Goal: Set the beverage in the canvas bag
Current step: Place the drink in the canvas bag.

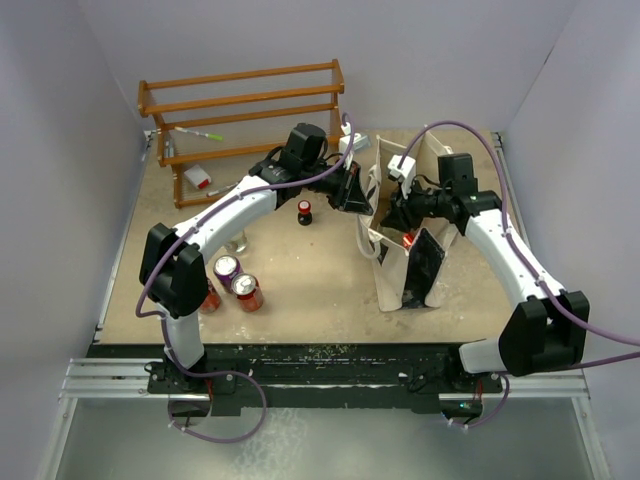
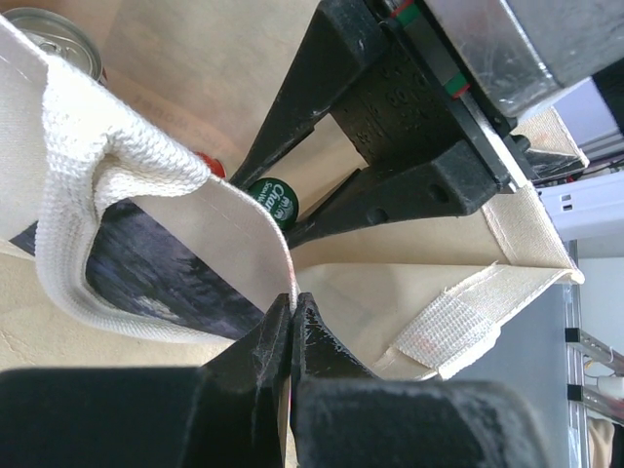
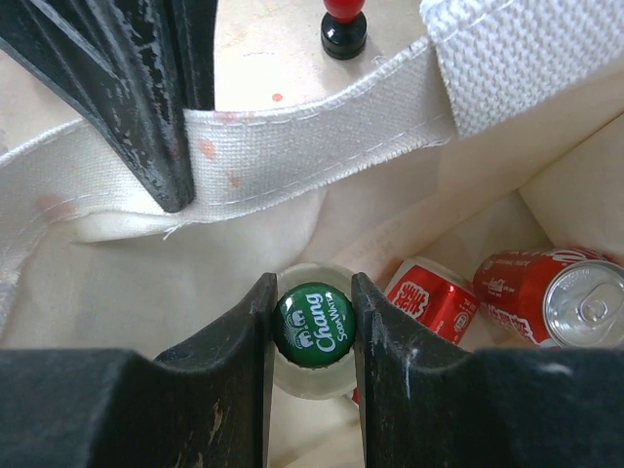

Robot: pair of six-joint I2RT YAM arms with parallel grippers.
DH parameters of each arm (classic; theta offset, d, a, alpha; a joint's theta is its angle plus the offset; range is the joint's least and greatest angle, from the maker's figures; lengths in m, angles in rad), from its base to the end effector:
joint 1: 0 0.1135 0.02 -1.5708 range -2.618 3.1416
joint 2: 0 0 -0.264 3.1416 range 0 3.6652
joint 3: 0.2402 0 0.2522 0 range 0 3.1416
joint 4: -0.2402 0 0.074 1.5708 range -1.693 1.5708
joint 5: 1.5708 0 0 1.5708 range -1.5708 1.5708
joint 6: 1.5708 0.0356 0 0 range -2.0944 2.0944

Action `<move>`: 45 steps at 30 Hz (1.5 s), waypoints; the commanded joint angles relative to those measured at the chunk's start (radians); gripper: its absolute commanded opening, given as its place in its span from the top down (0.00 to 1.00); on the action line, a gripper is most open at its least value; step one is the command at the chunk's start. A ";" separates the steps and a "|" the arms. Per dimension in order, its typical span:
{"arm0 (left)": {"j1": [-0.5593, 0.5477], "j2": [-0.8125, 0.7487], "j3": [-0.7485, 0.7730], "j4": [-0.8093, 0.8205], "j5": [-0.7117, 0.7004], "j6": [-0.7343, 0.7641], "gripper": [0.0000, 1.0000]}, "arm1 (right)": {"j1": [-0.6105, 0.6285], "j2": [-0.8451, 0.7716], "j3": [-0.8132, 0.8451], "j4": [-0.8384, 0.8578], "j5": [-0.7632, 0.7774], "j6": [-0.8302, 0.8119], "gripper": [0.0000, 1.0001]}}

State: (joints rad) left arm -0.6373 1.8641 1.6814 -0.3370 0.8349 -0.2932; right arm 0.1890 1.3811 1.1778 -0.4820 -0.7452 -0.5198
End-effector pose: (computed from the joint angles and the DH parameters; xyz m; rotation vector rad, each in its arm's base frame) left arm 0.3324 -0.2789 0.3321 0.9130 2.0238 -1.4118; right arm 0.2899 0.0800 0.3187 -1.0849 1.8196 0.6404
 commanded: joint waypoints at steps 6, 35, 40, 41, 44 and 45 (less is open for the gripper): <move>-0.006 -0.022 0.023 0.008 -0.013 0.031 1.00 | 0.013 0.003 -0.060 0.222 0.020 0.058 1.00; -0.006 -0.031 0.013 0.012 -0.014 0.038 1.00 | 0.021 0.088 -0.161 0.423 0.154 0.102 0.92; -0.006 -0.029 0.011 0.012 -0.015 0.038 1.00 | 0.021 0.119 -0.162 0.427 0.146 0.119 0.81; -0.006 -0.029 0.011 0.012 -0.016 0.039 1.00 | 0.021 0.124 -0.162 0.425 0.142 0.127 0.79; -0.007 -0.029 0.009 0.013 -0.017 0.042 1.00 | 0.021 0.132 -0.162 0.424 0.132 0.137 0.73; -0.006 -0.029 0.009 0.013 -0.018 0.042 1.00 | 0.021 0.134 -0.162 0.423 0.131 0.137 0.71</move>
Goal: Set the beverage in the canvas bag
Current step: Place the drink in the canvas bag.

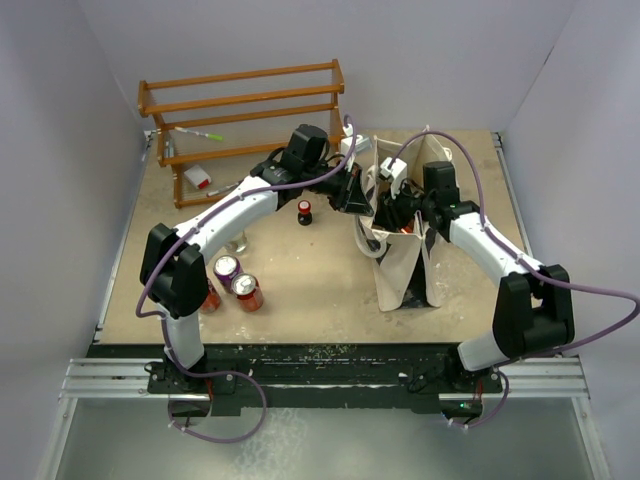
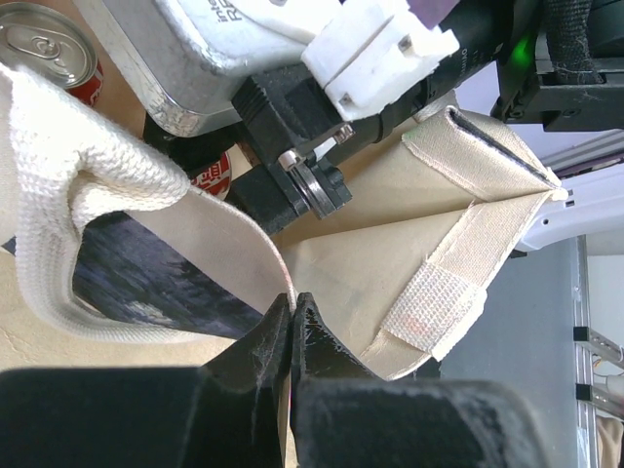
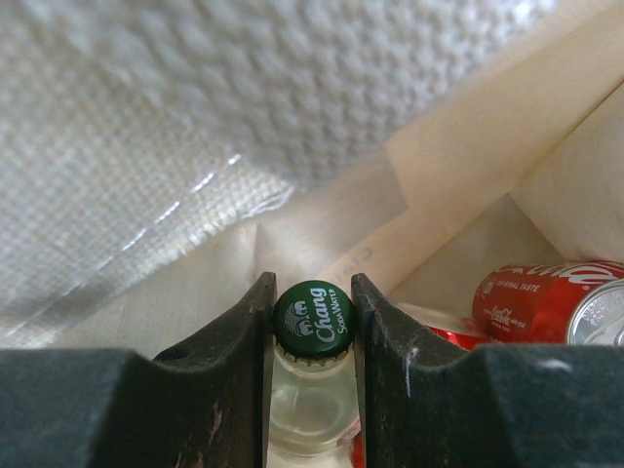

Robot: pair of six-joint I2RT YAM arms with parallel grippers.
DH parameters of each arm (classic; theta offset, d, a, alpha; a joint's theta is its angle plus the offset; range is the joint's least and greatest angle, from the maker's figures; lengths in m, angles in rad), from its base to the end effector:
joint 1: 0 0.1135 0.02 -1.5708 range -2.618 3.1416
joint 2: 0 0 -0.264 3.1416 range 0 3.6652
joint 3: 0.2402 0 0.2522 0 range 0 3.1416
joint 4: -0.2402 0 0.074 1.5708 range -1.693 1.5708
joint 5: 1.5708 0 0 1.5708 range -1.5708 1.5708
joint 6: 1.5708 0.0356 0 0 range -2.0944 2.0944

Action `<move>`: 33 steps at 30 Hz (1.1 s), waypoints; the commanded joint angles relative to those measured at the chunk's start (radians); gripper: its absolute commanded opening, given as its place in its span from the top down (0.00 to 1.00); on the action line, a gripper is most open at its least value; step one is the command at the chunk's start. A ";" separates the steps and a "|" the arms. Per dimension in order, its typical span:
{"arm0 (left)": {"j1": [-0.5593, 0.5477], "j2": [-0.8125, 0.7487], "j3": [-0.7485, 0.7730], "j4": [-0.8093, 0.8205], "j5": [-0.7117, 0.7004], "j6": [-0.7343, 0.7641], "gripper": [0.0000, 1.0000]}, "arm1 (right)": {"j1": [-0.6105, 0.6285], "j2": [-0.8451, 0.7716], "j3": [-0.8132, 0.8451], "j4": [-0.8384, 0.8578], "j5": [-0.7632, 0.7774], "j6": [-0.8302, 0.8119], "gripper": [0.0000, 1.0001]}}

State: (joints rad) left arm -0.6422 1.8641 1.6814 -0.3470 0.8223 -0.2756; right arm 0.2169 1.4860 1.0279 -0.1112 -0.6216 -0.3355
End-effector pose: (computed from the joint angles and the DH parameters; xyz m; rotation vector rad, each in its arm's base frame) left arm 0.3310 -0.2802 0.3311 0.9244 2.0249 -1.3925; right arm 0.3184 0.0914 0.2665 -0.9034 1.8692 0.5893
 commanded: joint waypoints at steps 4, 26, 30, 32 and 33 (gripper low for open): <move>-0.001 -0.026 0.010 0.026 -0.005 0.024 1.00 | -0.007 0.033 -0.007 0.038 0.008 -0.049 0.61; -0.002 -0.024 0.023 0.025 -0.004 0.024 0.95 | -0.007 -0.055 0.081 -0.057 0.011 -0.062 0.36; -0.002 -0.031 0.028 0.022 -0.004 0.027 0.92 | -0.007 -0.090 0.111 -0.082 0.017 -0.065 0.35; -0.001 -0.034 0.032 0.020 -0.005 0.030 0.91 | -0.007 -0.115 0.129 -0.108 0.018 -0.063 0.35; -0.001 -0.033 0.033 0.020 -0.005 0.030 0.90 | -0.007 -0.127 0.137 -0.113 0.020 -0.059 0.35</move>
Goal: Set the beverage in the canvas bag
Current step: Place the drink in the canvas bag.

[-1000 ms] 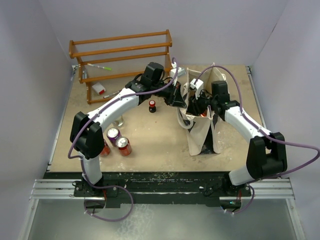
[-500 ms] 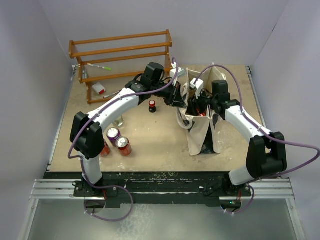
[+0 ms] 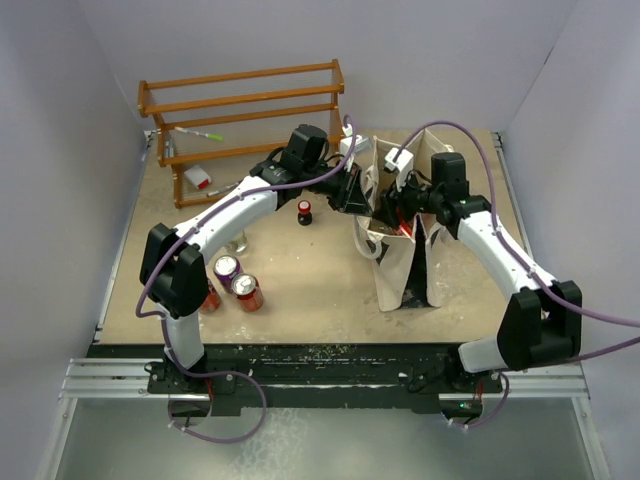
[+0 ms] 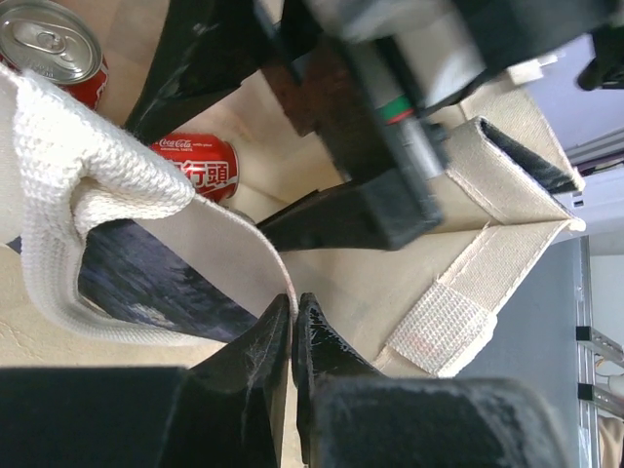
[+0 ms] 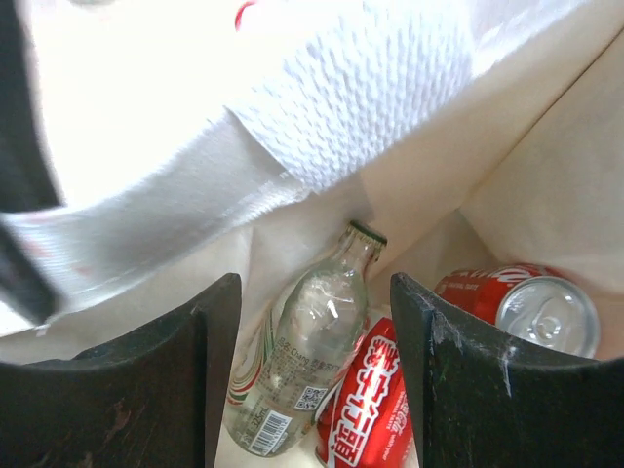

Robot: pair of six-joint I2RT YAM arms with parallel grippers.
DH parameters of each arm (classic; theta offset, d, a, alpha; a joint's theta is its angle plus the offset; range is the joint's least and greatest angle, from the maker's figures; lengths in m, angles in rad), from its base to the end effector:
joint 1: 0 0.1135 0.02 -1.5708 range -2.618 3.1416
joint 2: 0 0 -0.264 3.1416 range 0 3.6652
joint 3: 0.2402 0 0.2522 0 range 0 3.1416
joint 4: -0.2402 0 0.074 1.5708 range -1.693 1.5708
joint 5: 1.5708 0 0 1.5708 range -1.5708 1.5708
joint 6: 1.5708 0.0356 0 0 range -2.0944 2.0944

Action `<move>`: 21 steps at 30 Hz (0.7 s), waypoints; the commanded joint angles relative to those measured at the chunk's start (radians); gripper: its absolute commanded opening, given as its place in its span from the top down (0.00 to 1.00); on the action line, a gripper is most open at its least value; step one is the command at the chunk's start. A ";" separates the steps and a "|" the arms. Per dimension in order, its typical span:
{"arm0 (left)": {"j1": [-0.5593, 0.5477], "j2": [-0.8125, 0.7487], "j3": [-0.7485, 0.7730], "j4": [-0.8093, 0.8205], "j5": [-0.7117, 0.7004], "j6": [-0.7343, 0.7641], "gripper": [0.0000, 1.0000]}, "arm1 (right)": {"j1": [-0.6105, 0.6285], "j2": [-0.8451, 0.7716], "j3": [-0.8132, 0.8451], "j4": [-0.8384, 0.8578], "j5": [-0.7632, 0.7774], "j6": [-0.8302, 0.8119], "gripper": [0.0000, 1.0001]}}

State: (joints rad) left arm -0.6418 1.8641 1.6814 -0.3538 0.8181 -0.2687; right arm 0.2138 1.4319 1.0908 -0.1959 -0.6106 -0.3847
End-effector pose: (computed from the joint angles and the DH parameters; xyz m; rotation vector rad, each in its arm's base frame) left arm 0.3310 -0.2798 0.3305 0.9263 2.0288 -1.3846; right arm 0.3113 0.0885 0.2968 -0.9377 1.8166 0.5342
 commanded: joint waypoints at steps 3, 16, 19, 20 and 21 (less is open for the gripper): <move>-0.001 -0.034 0.031 0.028 0.003 0.018 0.86 | -0.004 -0.117 0.101 -0.034 0.027 -0.002 0.35; -0.002 -0.084 0.054 0.019 0.106 0.066 0.31 | -0.004 -0.227 0.225 -0.107 0.117 0.040 0.35; -0.001 -0.132 0.065 -0.026 0.132 0.152 0.19 | -0.004 -0.245 0.260 -0.143 0.105 0.054 0.35; -0.001 -0.152 0.067 -0.049 0.135 0.188 0.15 | -0.004 -0.248 0.276 -0.160 0.099 0.057 0.35; 0.000 -0.174 0.068 -0.072 0.134 0.231 0.12 | -0.004 -0.252 0.296 -0.179 0.092 0.059 0.35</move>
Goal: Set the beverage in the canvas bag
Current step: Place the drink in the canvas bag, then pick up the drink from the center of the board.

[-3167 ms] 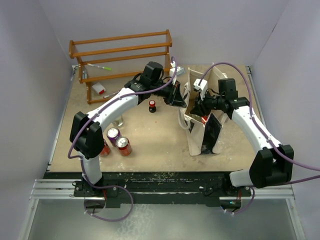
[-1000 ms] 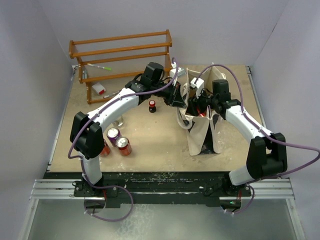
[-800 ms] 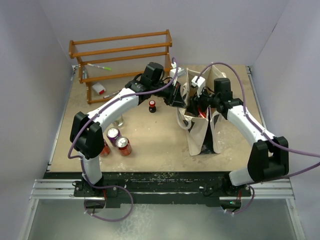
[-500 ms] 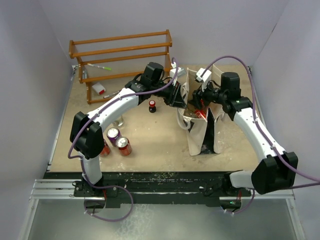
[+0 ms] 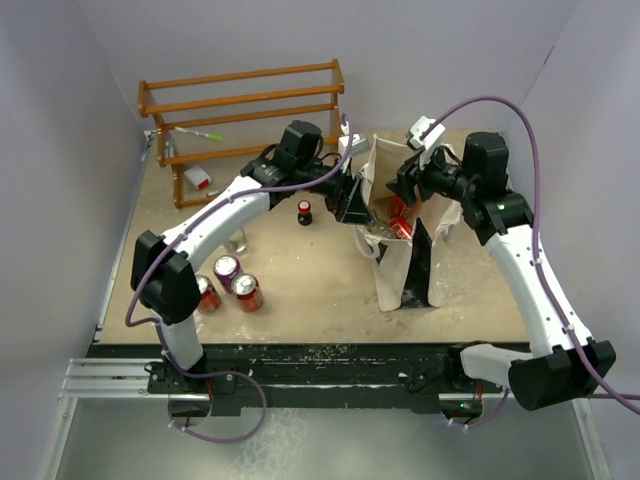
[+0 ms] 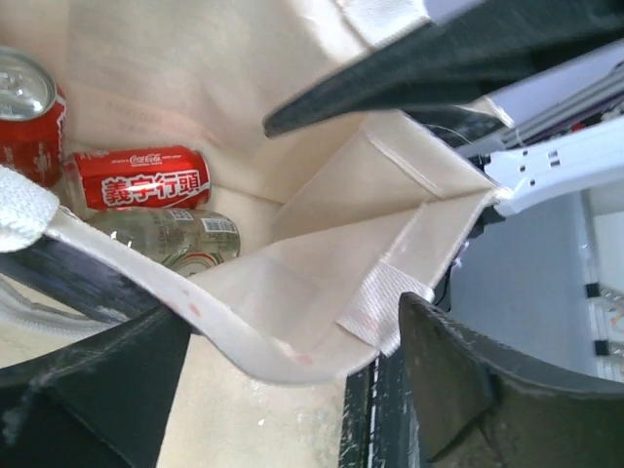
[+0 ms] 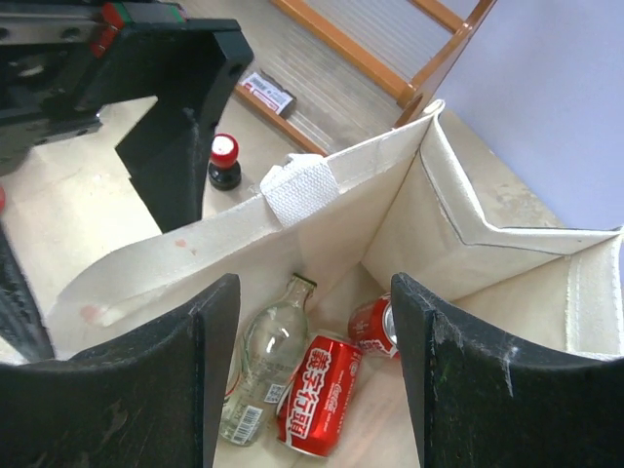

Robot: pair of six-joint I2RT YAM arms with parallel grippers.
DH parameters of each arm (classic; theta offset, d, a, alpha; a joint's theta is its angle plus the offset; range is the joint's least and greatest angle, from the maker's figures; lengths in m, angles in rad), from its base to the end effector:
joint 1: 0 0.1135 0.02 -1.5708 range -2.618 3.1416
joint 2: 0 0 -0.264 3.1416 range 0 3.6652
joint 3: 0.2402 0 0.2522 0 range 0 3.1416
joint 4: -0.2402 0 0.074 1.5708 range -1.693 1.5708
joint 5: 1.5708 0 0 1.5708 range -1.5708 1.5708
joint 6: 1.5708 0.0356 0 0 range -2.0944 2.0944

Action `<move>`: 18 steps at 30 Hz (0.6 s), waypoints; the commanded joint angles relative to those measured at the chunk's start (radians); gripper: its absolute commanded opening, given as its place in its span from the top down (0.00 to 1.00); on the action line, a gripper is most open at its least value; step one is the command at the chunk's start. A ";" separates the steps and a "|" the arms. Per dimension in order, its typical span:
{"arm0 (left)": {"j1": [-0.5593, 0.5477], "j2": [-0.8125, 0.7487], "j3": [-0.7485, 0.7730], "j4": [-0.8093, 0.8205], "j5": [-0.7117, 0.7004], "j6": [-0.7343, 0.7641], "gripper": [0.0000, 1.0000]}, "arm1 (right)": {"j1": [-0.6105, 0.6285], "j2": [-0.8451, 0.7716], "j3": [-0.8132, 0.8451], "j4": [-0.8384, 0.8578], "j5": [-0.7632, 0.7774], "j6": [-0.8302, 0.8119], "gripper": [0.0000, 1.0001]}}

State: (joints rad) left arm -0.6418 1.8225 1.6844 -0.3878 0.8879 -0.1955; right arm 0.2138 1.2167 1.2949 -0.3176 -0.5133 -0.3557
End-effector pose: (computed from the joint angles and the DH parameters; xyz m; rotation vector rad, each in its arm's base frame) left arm 0.3199 -0.2736 0.3465 1.0351 1.9384 -1.4171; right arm 0.2601 0.0744 0.4152 -0.8407 1.5839 0.3620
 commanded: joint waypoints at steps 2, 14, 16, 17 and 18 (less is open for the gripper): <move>0.005 -0.182 0.060 -0.085 0.047 0.235 0.07 | -0.004 -0.043 0.134 -0.093 -0.027 0.034 0.35; 0.318 -0.476 -0.090 -0.110 -0.198 0.319 0.01 | 0.225 0.030 0.296 -0.203 -0.084 -0.028 0.33; 0.382 -0.511 -0.111 -0.113 -0.282 0.315 0.01 | 0.289 0.064 0.307 -0.204 -0.083 -0.034 0.32; 0.421 -0.525 -0.129 -0.112 -0.317 0.295 0.01 | 0.327 0.082 0.308 -0.201 -0.079 -0.036 0.32; 0.461 -0.538 -0.145 -0.106 -0.353 0.268 0.01 | 0.361 0.103 0.303 -0.195 -0.078 -0.034 0.31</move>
State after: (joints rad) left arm -0.2787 1.3357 1.5875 -0.5034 0.7105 0.0856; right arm 0.4774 1.2526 1.5723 -0.4927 -0.5755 -0.3656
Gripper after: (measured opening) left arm 0.992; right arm 0.679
